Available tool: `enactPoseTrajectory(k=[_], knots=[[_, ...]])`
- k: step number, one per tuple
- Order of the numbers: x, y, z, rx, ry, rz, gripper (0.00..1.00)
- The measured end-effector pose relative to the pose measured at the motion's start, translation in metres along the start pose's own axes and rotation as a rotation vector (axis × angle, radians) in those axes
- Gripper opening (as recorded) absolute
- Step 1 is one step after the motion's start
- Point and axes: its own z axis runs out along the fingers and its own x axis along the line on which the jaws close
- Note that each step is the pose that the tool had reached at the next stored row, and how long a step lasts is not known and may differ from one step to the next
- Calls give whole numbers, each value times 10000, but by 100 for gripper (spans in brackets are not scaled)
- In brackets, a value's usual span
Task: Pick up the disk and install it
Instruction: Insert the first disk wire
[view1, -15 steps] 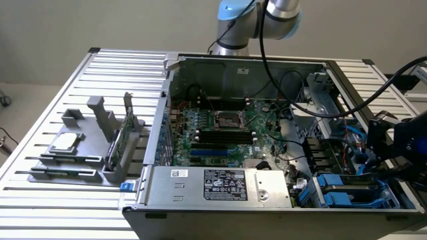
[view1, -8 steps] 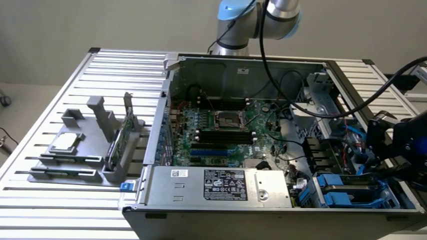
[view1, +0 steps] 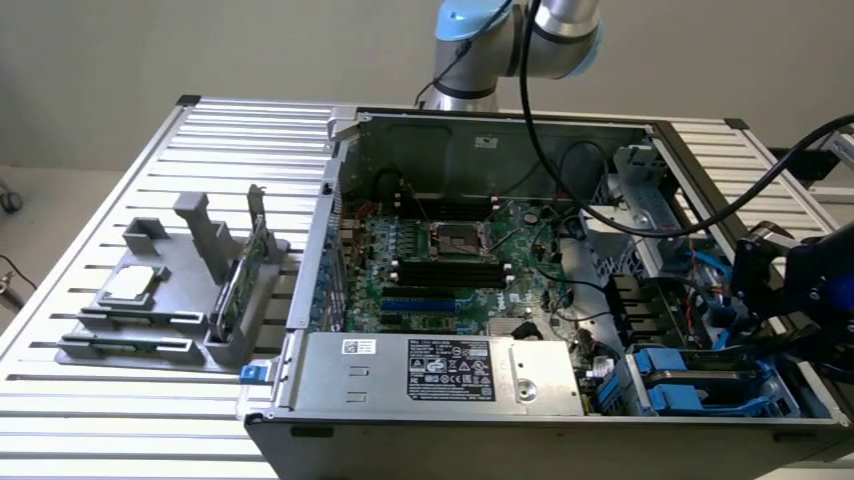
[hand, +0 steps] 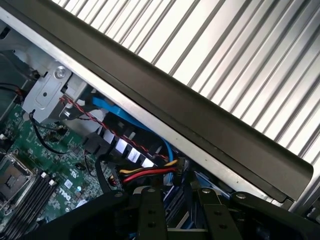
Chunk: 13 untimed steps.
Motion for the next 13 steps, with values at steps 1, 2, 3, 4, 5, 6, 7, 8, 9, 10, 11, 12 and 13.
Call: enactPoseTrajectory(k=[1, 2, 3, 4, 5, 6, 7, 8, 9, 10, 11, 12, 13], knots=[[0, 0, 1, 2, 16, 4, 31], [-1, 0, 1, 5, 31, 7, 29], [-1, 1, 2, 10, 47, 12, 29], [-1, 1, 2, 14, 62, 17, 22], [-1, 1, 3, 18, 79, 21, 22], [-2, 1, 3, 21, 95, 25, 18], [-2, 1, 3, 24, 113, 30, 18], [-2, 1, 3, 25, 140, 36, 18], [-2, 1, 4, 26, 181, 45, 18], [-2, 2, 3, 26, 234, 55, 18], [-2, 1, 4, 26, 306, 71, 18], [-2, 1, 4, 32, 382, 89, 18], [-1, 0, 2, 43, 452, 108, 18]])
